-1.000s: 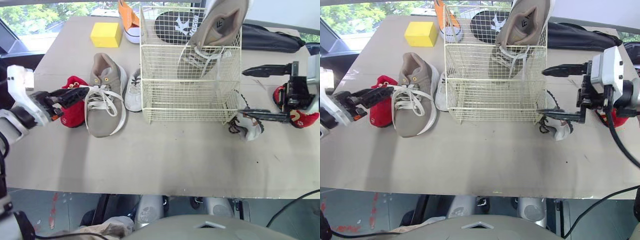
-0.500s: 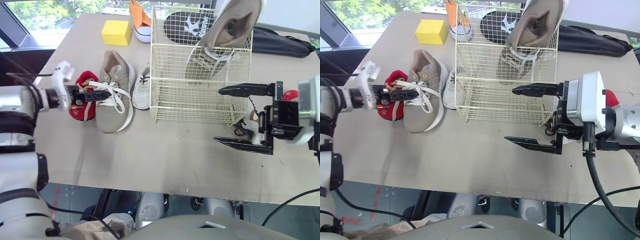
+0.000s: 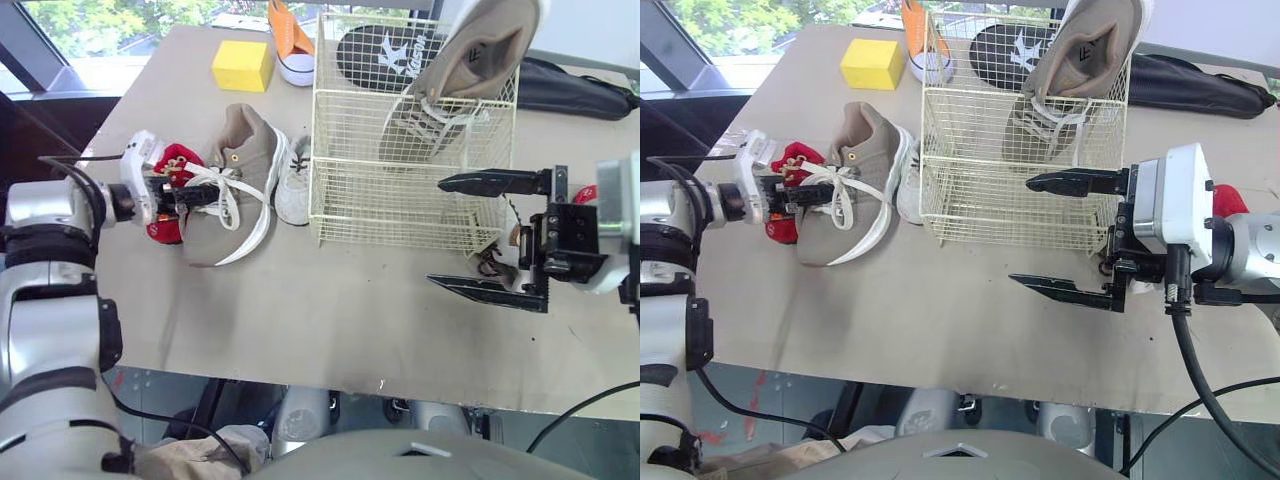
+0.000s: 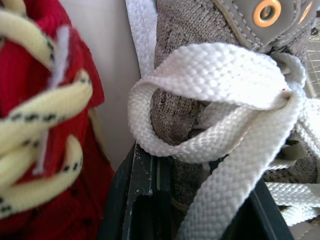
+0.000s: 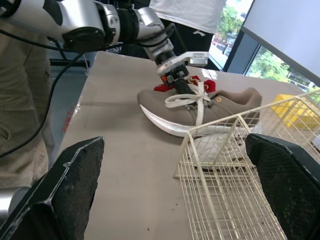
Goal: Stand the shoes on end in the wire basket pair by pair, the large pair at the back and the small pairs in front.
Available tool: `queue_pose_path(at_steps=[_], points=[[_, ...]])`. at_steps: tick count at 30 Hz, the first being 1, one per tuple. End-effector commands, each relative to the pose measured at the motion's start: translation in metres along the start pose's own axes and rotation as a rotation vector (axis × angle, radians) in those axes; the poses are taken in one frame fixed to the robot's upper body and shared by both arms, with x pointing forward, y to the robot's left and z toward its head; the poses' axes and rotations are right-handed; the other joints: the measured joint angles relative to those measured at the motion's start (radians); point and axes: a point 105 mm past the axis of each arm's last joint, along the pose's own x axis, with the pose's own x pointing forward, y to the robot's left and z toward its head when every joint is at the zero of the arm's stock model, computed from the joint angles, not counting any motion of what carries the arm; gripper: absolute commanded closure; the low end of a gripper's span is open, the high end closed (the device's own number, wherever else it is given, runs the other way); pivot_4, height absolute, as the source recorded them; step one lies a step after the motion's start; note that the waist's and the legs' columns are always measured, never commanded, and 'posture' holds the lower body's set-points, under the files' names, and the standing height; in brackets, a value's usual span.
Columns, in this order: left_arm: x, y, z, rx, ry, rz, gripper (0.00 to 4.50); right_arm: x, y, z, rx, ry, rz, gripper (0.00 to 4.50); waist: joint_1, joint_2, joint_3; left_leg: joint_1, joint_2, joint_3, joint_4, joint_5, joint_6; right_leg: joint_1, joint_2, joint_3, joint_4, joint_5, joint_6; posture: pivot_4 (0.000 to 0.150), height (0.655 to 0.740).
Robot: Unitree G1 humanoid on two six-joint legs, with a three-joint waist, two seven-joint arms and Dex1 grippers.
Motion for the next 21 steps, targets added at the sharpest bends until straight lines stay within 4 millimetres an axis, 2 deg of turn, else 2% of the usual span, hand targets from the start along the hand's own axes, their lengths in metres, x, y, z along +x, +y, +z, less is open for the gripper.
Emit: queue_pose_path(at_steps=[1, 5, 12, 15, 18, 19, 21], points=[[-0.01, -0.032, 0.015, -0.026, -0.093, -0.145, 3.94, -0.001, -0.001, 0.006, -0.039, -0.029, -0.004, 0.0, -0.003, -0.002, 0.001, -0.001, 0.0, 0.0, 0.0, 0.0, 0.0, 0.0, 0.0, 0.0, 0.0, 0.0, 0.0, 0.15, 0.74], [-0.028, -0.054, 0.025, -0.01, -0.197, -0.154, 3.94, -0.003, -0.004, 0.004, -0.026, -0.04, -0.019, 0.0, -0.006, -0.007, 0.003, -0.009, 0.0, -0.008, 0.004, 0.0, 0.0, -0.003, -0.001, -0.006, 0.0, -0.001, 0.001, 0.15, 0.74], [-0.061, -0.083, 0.062, 0.082, -0.447, -0.05, 3.96, -0.01, -0.013, -0.004, -0.003, -0.032, -0.098, 0.0, -0.004, -0.011, 0.005, -0.01, 0.0, -0.014, 0.012, 0.0, 0.0, 0.001, -0.002, -0.009, 0.002, 0.0, 0.002, 0.15, 0.74], [-0.065, -0.081, 0.058, 0.152, -0.439, 0.037, 3.96, -0.008, -0.015, -0.007, 0.007, -0.04, -0.111, 0.0, -0.017, -0.011, 0.006, -0.009, 0.0, -0.014, 0.012, 0.0, 0.0, 0.001, -0.002, -0.009, 0.003, 0.0, 0.002, 0.15, 0.74], [-0.072, -0.085, 0.075, 0.229, -0.563, 0.073, 3.96, -0.005, -0.018, -0.011, 0.008, -0.051, -0.122, 0.0, -0.019, -0.01, 0.006, -0.006, 0.0, -0.013, 0.012, 0.0, -0.001, 0.001, -0.001, -0.009, 0.006, 0.0, 0.002, 0.15, 0.74], [-0.074, -0.09, 0.081, 0.245, -0.598, 0.042, 3.96, -0.003, -0.019, -0.011, 0.007, -0.055, -0.128, 0.0, -0.018, -0.01, 0.006, -0.007, 0.0, -0.013, 0.012, 0.001, -0.002, 0.001, 0.0, -0.009, 0.006, 0.0, 0.002, 0.15, 0.74], [-0.072, -0.115, 0.098, 0.321, -0.694, -0.015, 3.96, -0.005, -0.022, -0.012, -0.001, -0.052, -0.152, 0.0, -0.018, -0.01, 0.006, -0.007, 0.001, -0.014, 0.012, 0.001, -0.003, 0.001, 0.0, -0.009, 0.006, 0.0, 0.002, 0.15, 0.74]])
